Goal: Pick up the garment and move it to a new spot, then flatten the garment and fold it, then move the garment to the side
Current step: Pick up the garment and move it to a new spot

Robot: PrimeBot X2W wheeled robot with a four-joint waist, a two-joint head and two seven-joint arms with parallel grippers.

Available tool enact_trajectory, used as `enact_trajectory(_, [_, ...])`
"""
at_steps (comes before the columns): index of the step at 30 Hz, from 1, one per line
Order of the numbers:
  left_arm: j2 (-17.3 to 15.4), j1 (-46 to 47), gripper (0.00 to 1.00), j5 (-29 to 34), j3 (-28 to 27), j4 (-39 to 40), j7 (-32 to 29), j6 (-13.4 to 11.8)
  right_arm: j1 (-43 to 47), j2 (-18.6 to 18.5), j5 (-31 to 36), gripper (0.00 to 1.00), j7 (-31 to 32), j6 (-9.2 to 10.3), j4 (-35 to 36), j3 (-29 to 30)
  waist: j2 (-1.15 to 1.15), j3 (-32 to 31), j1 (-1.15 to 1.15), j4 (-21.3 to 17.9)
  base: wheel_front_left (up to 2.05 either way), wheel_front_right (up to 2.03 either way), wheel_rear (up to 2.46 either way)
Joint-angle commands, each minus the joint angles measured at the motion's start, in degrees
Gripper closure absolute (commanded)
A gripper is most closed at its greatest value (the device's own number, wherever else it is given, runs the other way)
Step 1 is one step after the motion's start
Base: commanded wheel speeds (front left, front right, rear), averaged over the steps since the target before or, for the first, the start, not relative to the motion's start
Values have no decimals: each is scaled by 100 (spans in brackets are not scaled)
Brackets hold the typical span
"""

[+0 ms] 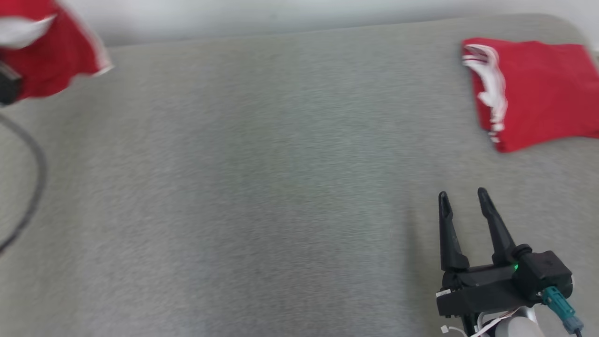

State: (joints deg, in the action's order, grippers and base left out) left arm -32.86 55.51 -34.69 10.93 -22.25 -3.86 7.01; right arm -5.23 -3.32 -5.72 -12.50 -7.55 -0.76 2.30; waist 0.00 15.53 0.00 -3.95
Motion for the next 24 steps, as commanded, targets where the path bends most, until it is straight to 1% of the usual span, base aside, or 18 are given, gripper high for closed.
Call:
enact_trajectory(1, [141,91,100,38,92,225,-88,-65,-30,37,-38,0,-74,15,-96,-32,0,-264,0,-569,0,0,0])
enact_trajectory(5, [587,208,100,80,447,840,-357,-204,-53,53,-133,0,-179,15,-325,-60,0,-356,0,-925,0,0,0])
enact_trajectory(9, [1129,194,100,58,769,1268,-428,-359,-71,56,-254,0,-230,15,-496,-81,0,-385,0,-1144,0,0,0])
enact_trajectory(12, [1536,-39,100,-11,1004,1429,-383,-467,-54,57,-288,0,-252,15,-565,-66,0,-395,0,-1199,0,0,0])
enact_trajectory(15, [1836,-343,100,-44,1244,1527,-322,-535,-28,57,-299,0,-260,15,-628,-18,0,-401,0,-1180,0,0,0])
enact_trajectory(19, [2089,-1001,100,-127,1504,1421,-215,-610,-31,58,-308,0,-270,15,-691,-32,0,-405,0,-1100,0,0,0])
enact_trajectory(24, [2046,-1857,100,24,1634,978,137,-801,-87,53,-324,0,-272,15,-715,-57,0,-367,0,-1032,0,0,0])
